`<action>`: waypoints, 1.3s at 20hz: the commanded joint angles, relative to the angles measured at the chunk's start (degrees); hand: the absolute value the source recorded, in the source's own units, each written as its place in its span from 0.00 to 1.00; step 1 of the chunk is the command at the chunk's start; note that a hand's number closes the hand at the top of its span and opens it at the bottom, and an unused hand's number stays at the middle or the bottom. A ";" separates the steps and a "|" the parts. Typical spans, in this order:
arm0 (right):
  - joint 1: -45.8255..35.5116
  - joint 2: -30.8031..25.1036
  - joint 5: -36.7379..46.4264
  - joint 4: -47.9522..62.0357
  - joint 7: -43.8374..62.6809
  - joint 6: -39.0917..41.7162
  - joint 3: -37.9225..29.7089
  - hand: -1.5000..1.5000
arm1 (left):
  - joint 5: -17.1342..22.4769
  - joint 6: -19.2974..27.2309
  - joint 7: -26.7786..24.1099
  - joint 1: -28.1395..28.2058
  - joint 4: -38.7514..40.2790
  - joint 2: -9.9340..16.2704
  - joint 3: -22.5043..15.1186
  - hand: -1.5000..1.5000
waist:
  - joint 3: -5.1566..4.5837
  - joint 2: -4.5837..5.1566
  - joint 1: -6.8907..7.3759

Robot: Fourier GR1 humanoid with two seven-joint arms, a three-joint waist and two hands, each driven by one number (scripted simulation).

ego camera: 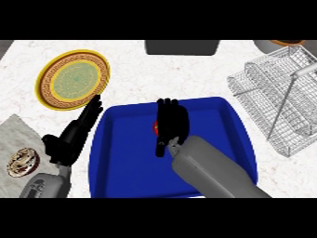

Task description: Pick the tomato from the tray and place it in the tiered basket

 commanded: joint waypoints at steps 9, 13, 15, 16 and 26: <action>18.56 -23.54 1.23 -0.89 14.31 -10.57 -15.28 1.00 | 1.33 2.46 -0.02 5.45 0.01 2.93 6.45 0.50 | 0.01 -2.05 -12.75; 23.07 -30.37 1.48 -9.11 11.91 -15.54 -20.83 1.00 | 2.03 2.32 -0.21 6.70 -0.77 3.21 7.22 0.50 | -0.11 -2.64 -13.31; 24.80 -31.46 0.11 -15.34 9.93 -20.41 -25.11 1.00 | 1.70 2.20 -1.34 8.41 -0.34 3.47 7.31 0.50 | -0.06 -2.52 -12.66; 25.07 -32.05 -1.23 -18.69 9.40 -20.15 -26.77 1.00 | 1.62 3.08 -1.00 7.43 -0.50 2.69 7.26 0.50 | -0.10 -2.67 -13.37; 32.42 -42.37 -0.71 -50.98 14.46 -17.07 -38.28 1.00 | 0.82 1.09 -0.89 6.54 -2.43 1.71 4.13 0.50 | -0.16 -1.16 -8.41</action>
